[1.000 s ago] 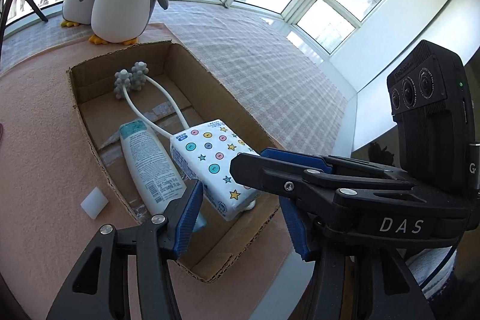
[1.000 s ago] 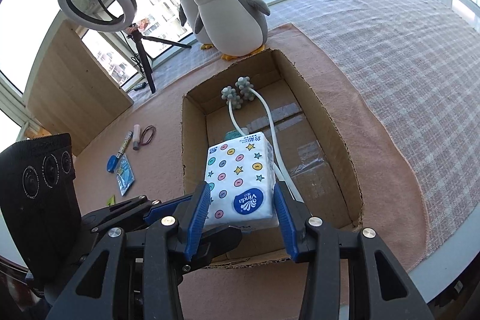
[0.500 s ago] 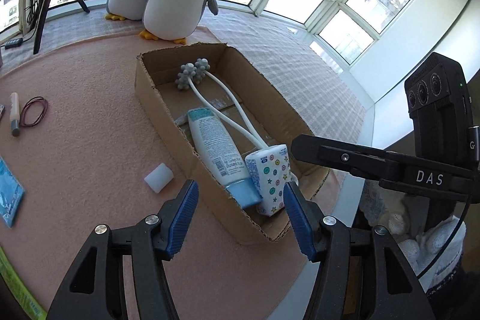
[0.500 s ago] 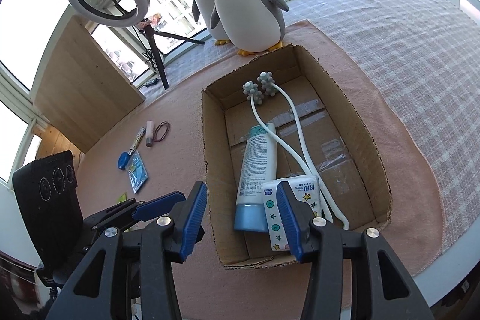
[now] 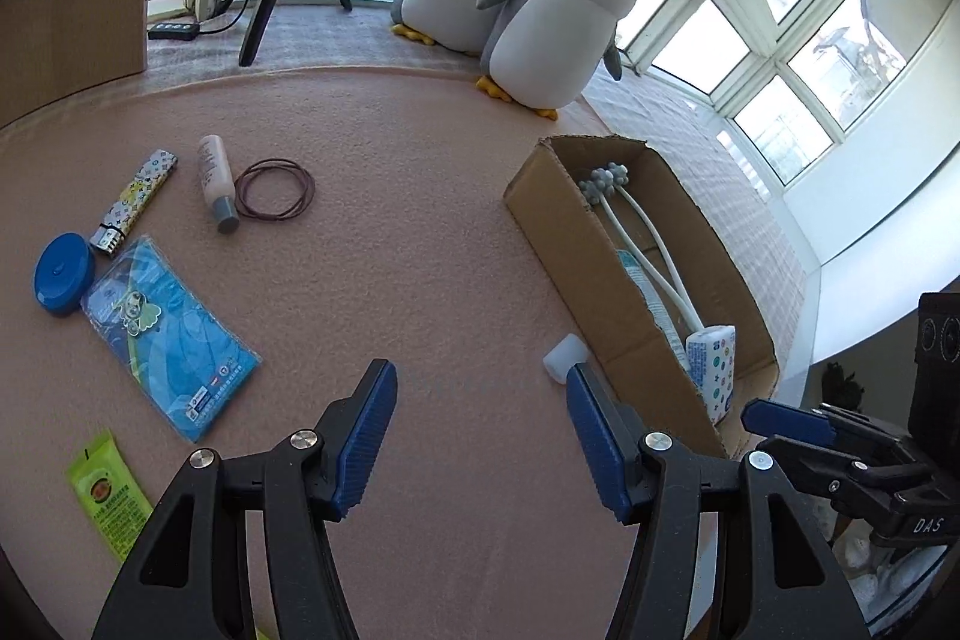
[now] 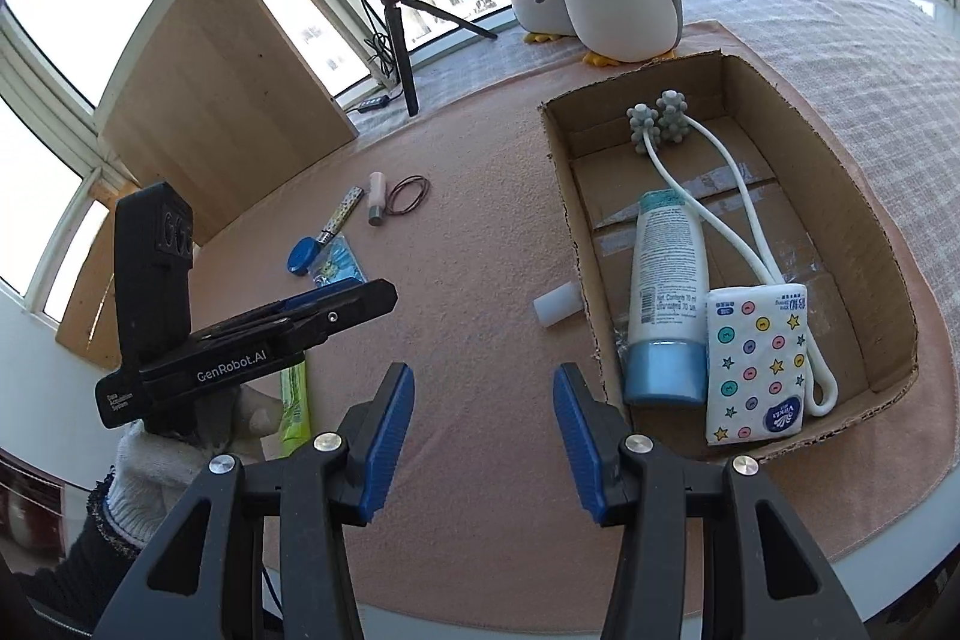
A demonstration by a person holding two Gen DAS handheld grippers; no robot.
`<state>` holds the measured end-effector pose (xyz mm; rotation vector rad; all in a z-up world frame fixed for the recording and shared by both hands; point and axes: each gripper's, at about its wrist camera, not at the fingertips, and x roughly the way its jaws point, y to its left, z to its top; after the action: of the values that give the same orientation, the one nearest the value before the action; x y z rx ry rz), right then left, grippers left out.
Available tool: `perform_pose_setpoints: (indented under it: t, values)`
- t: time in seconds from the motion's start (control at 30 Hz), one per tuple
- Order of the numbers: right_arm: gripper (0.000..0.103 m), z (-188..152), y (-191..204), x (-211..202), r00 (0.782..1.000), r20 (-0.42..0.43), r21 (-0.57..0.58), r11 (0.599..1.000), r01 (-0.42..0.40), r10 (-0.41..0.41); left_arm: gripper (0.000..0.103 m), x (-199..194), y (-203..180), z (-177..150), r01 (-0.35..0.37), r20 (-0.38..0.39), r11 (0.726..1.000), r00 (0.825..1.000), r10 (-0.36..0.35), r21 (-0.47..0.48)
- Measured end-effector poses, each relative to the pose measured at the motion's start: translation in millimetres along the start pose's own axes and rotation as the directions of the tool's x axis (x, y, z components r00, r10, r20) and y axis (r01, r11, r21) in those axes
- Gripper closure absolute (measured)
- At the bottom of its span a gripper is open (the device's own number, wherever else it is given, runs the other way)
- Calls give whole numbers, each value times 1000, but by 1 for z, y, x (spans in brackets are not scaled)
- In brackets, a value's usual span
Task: Organize objects
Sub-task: 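Move the right tool to the white foam block while the left tool moves to the rubber bands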
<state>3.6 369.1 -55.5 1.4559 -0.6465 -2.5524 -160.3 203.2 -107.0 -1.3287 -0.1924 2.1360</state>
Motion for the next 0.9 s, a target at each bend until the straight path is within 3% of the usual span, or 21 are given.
perform_pose_setpoints:
  t: [0.2, 0.43, 0.7, 0.9]
  values:
    - [58, -15, 18, 26, 999, -42, 33, 999, 35, -34, 41, 6, 35, 36, -32, 5, 999, 999, 32, 10]
    - [58, -21, 30, 41, 996, -34, 92, 992, 85, -82, 41, 49, 51, 79, -103, -54, 986, 992, 111, 128]
    - [58, -18, 22, 57, 991, -30, 202, 970, 133, -130, 41, 94, 56, 96, -86, -153, 972, 981, 122, 221]
    - [58, -11, 10, 74, 981, -38, 269, 943, 194, -191, 41, 105, 67, 94, -22, -174, 984, 983, 53, 179]
